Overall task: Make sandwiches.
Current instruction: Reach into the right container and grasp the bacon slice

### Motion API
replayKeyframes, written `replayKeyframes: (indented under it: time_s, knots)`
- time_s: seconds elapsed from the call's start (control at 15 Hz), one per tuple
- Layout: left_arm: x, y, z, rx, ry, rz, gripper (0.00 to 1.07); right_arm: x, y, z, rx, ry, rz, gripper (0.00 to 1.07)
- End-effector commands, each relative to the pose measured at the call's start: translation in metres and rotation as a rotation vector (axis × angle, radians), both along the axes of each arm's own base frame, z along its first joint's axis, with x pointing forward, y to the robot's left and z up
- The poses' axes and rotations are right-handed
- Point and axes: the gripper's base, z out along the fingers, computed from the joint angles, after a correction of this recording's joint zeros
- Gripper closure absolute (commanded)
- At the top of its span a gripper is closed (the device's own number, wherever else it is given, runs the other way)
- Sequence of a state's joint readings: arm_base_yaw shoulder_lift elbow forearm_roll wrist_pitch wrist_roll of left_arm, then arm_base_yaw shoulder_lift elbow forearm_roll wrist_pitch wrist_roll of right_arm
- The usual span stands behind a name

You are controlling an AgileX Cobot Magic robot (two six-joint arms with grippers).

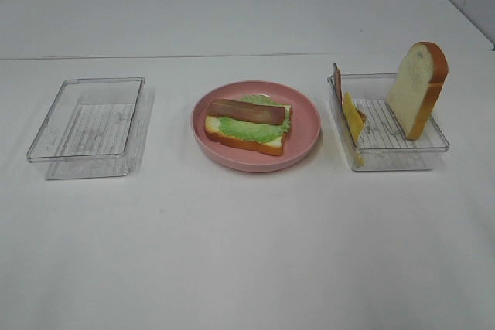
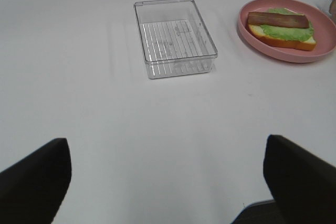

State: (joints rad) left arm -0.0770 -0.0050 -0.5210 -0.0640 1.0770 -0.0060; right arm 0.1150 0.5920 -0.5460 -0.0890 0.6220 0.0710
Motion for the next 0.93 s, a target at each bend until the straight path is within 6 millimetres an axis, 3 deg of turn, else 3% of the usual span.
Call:
replayKeyframes:
  time_s: [0.07, 0.13, 0.2, 0.4, 0.6, 0.93]
  knots:
    - [-0.002, 0.0, 0.0, -0.003, -0.018, 0.006, 0.16, 0.033, 0.004, 0.014, 0.008, 0.036, -0.009, 0.11]
    - [-0.002, 0.0, 0.0, -0.003, -0.018, 0.006, 0.16, 0.041, 0.005, 0.017, 0.006, 0.046, -0.008, 0.11]
    - [-0.002, 0.0, 0.0, -0.003, -0.018, 0.006, 0.16, 0.062, 0.007, 0.024, -0.028, 0.069, 0.013, 0.11]
    - [-0.002, 0.0, 0.0, -0.003, -0.018, 0.006, 0.16, 0.097, 0.011, 0.017, -0.083, 0.186, 0.064, 0.11]
    - [-0.002, 0.0, 0.0, -0.003, -0.018, 0.006, 0.16, 0.114, 0.014, 0.016, -0.071, 0.271, 0.063, 0.11]
    - [-0.002, 0.0, 0.0, -0.003, -0.018, 0.006, 0.16, 0.166, 0.021, 0.037, -0.074, 0.436, 0.069, 0.11]
